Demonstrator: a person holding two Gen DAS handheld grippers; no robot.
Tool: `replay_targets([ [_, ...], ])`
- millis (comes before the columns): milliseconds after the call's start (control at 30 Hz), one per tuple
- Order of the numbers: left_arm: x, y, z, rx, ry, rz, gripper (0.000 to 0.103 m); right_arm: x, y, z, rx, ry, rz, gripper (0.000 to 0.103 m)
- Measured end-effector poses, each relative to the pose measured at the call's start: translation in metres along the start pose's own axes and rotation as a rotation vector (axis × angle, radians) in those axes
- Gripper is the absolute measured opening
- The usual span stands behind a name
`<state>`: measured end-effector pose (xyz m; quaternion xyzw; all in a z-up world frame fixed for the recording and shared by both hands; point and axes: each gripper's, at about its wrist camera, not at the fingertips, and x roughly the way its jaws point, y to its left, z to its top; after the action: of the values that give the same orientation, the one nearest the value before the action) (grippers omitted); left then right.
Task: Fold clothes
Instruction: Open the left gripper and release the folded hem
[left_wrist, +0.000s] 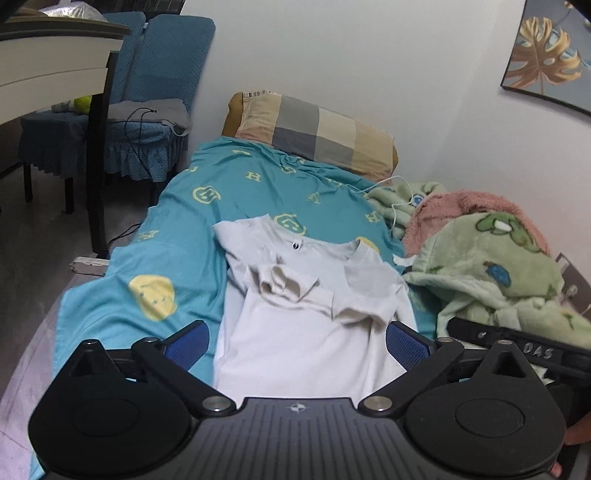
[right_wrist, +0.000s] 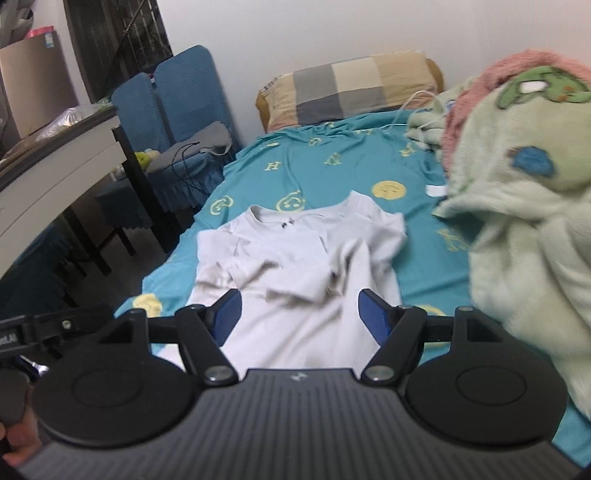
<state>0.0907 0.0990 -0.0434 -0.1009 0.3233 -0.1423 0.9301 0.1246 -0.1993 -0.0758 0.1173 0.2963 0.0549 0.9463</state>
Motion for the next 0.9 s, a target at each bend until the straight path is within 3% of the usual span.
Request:
replay_targets([
  [167, -0.019, 0.005, -0.018, -0.018, 0.006, 0.016, 0.103, -0.026, 0.007, -0.010, -0.015, -0.047, -0.026, 0.072],
  [333, -0.002, 0.015, -0.015, -0.075, 0.049, 0.001, 0.103, -0.020, 0.008, -0.011, -0.021, -0.040, -0.035, 0.072],
  [633, 0.039, 0.041, -0.023, -0.330, 0.208, -0.090, 0.103, -0.004, 0.001, -0.013, 0.042, 0.010, -0.041, 0.072],
  [900, 0.059, 0.058, -0.035, -0.500, 0.272, -0.125, 0.101, 0.002, 0.000, -0.015, 0.055, 0.052, -0.059, 0.072],
])
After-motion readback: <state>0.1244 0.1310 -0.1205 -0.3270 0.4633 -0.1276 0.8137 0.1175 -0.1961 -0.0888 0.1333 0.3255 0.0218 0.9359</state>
